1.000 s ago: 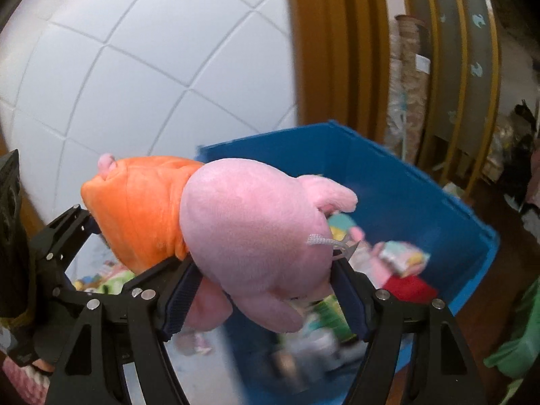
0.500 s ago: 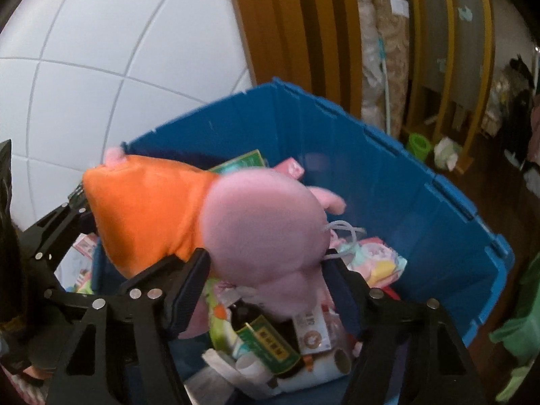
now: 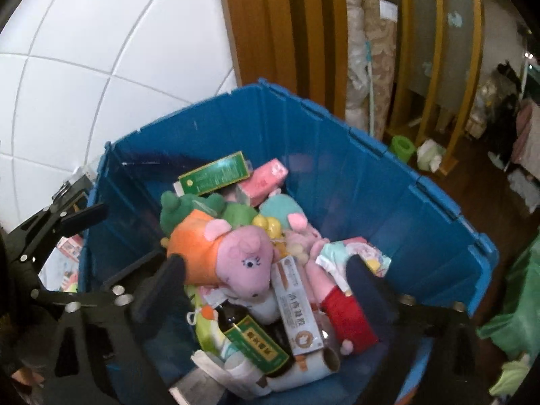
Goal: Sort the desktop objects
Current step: 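Move both tools back over the table toward the brown bear plush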
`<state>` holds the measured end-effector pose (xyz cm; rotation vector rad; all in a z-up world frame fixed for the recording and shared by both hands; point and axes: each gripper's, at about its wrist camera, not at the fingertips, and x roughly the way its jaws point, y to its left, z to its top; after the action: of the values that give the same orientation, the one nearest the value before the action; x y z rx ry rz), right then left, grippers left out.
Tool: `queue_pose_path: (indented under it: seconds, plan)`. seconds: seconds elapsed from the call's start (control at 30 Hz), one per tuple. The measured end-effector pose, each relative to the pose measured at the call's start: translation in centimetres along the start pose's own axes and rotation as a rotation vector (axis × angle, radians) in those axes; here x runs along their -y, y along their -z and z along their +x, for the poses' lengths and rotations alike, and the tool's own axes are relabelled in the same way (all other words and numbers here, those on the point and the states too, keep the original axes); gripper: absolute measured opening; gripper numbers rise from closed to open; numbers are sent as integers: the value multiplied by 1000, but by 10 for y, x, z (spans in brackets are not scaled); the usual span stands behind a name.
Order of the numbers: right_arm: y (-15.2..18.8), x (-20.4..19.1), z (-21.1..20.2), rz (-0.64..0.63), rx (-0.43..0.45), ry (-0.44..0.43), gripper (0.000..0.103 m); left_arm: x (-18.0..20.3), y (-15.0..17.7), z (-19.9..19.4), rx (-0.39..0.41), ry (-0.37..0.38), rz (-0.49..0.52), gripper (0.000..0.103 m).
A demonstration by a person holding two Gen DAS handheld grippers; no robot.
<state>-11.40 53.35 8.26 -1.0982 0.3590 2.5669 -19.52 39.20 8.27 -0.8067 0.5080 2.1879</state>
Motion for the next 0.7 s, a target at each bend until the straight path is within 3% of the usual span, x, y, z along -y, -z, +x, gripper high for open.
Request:
queue_pose_path:
  seconds: [0.03,0.23,0.43,0.7]
  plan:
    - [1,-3,-4,-5,8,-1,103,-4,2,-5,9,-14,-11,89]
    - [19,-33,-27,-13,50,-28,103,-44,38,-46,67,-106,-123,90]
    - [37,-81,-57,-47,120,-126,103,-93,93,-82,107,-234,-235,90]
    - [67,-179,-49,-180,116,-281,103,-174,197,-100,6,-398,-386,90]
